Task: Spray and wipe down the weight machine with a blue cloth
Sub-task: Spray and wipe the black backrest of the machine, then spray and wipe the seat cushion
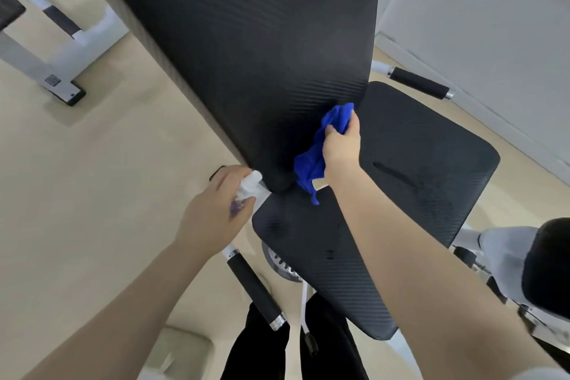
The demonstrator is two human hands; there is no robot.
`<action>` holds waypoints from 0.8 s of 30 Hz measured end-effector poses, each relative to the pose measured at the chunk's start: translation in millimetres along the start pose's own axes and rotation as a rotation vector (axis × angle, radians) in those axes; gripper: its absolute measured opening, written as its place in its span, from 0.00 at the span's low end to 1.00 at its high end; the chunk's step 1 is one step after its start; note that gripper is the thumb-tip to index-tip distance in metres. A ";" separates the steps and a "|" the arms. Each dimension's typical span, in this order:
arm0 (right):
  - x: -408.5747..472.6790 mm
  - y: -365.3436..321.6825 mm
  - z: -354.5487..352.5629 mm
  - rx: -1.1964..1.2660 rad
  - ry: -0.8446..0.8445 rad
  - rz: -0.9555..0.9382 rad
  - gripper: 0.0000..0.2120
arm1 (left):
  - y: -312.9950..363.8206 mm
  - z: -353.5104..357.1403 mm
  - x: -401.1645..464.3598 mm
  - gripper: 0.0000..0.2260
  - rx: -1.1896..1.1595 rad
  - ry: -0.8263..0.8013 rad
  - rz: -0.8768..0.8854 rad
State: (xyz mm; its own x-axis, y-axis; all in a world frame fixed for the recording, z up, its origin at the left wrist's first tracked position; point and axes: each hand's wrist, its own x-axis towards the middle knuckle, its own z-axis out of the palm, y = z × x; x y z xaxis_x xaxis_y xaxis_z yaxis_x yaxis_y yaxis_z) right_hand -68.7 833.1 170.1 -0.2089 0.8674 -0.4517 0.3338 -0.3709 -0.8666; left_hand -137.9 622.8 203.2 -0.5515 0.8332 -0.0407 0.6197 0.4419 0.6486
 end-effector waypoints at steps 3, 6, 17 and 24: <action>-19.1 13.5 -2.0 -0.254 -0.120 -0.080 0.28 | 1.2 2.4 -6.1 0.17 -0.043 -0.040 -0.082; -22.3 35.6 -35.6 -0.629 -0.358 -0.086 0.28 | 11.1 4.2 -8.6 0.22 -0.119 -0.142 -0.116; -17.4 36.3 -160.7 -0.600 -0.239 0.192 0.27 | 85.8 44.9 22.4 0.21 0.004 -0.313 0.103; -9.7 30.4 -211.3 -0.573 -0.132 0.150 0.24 | 124.3 110.7 40.5 0.18 0.020 -0.422 0.014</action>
State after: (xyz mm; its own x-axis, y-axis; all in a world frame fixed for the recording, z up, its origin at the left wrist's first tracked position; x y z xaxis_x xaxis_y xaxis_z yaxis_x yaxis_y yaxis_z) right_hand 137.7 883.5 192.9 -0.2212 0.7572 -0.6146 0.8025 -0.2167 -0.5558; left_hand -21.4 748.2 198.1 -0.2687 0.9003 -0.3423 0.6382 0.4326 0.6368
